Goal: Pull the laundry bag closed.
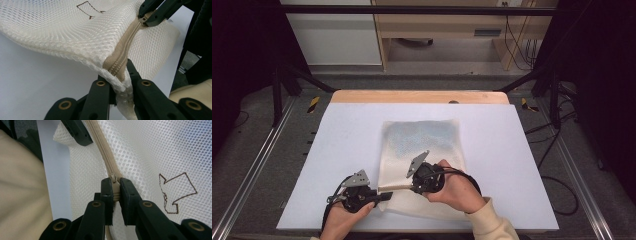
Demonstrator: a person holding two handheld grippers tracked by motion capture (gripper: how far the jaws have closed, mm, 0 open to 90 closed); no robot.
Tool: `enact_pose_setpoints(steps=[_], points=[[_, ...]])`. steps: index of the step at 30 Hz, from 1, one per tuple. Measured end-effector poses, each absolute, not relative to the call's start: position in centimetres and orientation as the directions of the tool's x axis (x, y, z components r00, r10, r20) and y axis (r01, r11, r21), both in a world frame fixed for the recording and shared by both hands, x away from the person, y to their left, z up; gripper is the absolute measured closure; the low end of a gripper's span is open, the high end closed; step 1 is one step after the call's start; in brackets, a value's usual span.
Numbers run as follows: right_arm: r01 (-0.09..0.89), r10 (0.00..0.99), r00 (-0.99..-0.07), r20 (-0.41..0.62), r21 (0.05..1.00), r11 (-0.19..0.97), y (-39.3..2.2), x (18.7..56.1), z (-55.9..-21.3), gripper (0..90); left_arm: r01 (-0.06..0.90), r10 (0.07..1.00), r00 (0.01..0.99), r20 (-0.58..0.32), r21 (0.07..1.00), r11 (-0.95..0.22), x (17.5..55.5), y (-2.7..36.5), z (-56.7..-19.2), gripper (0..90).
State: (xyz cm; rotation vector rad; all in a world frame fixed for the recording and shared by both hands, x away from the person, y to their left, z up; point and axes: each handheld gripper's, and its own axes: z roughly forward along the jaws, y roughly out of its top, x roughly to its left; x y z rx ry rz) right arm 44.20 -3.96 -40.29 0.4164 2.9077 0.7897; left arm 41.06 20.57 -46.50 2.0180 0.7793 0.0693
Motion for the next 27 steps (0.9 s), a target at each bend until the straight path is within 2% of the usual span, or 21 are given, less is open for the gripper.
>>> enact_pose_setpoints(steps=[27], points=[[0.253,0.315,-0.949,-0.035,0.514,0.82,-4.55,43.7,-40.55,81.8,0.476,0.557,0.802,-0.217,0.795,-0.377,40.82,20.19,-46.4,84.3]])
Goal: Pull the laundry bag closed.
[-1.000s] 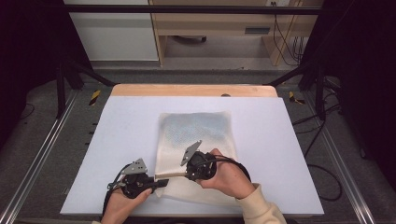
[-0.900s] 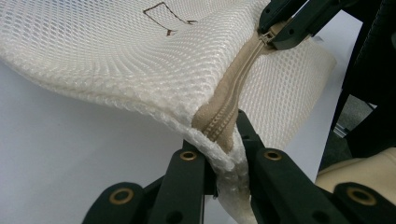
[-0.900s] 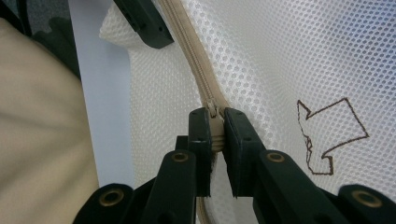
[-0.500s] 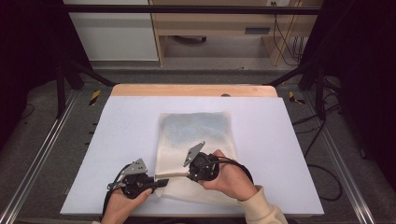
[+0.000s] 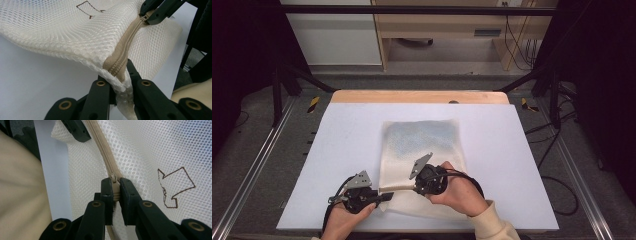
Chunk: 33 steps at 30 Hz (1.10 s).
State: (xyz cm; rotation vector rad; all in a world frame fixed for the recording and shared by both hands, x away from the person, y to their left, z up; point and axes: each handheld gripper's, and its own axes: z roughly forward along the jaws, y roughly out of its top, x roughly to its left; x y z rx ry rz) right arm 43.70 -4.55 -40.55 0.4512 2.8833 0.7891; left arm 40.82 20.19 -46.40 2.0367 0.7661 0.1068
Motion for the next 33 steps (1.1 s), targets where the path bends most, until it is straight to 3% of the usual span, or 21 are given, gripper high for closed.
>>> enact_pose_setpoints(steps=[33], points=[[0.273,0.34,-0.94,-0.036,0.52,0.809,-6.1,43.1,-40.3,81.8,0.463,0.552,0.809,-0.204,0.8,-0.382,40.7,20.1,-46.2,84.3]])
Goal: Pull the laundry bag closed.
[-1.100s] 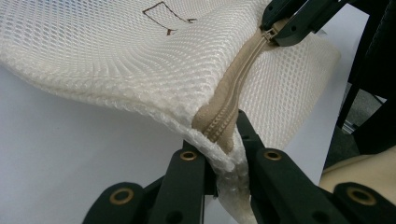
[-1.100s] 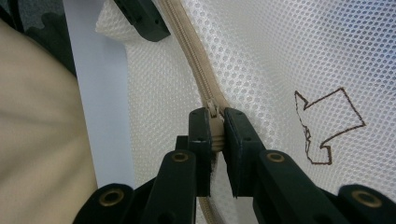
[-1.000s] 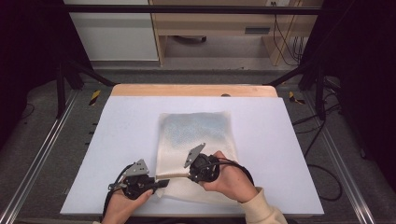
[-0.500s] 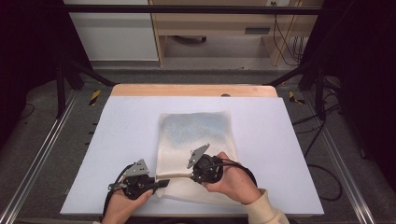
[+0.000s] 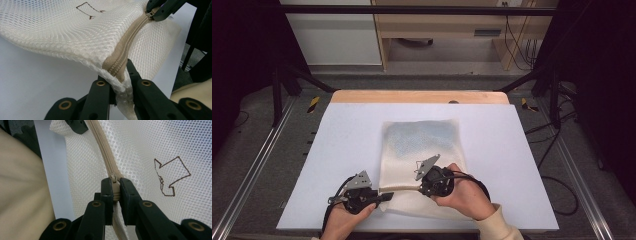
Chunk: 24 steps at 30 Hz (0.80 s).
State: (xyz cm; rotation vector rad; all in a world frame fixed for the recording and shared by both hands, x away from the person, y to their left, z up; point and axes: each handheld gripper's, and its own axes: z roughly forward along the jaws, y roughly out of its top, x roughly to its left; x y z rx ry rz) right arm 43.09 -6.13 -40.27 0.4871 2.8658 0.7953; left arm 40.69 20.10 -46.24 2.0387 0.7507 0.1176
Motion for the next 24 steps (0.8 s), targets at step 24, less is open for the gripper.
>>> enact_pose_setpoints(steps=[24], points=[[0.303,0.371,-0.928,-0.024,0.53,0.792,-7.5,42.9,-40.5,81.9,0.463,0.556,0.806,-0.201,0.8,-0.382,40.7,20.1,-46.3,84.3]])
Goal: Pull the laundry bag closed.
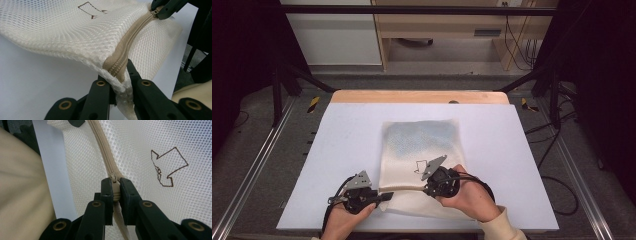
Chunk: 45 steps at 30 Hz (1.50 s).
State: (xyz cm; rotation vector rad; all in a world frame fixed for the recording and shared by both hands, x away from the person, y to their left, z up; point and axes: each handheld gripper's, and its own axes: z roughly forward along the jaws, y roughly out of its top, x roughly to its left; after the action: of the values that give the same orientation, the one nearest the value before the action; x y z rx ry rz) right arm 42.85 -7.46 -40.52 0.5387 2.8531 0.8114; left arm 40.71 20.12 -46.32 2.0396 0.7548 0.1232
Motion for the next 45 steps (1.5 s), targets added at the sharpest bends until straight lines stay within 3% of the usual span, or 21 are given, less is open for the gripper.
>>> enact_pose_setpoints(steps=[45], points=[[0.367,0.444,-0.896,-0.018,0.534,0.762,-11.8,42.0,-41.1,81.8,0.466,0.574,0.799,-0.181,0.79,-0.399,40.8,19.8,-46.6,84.3]])
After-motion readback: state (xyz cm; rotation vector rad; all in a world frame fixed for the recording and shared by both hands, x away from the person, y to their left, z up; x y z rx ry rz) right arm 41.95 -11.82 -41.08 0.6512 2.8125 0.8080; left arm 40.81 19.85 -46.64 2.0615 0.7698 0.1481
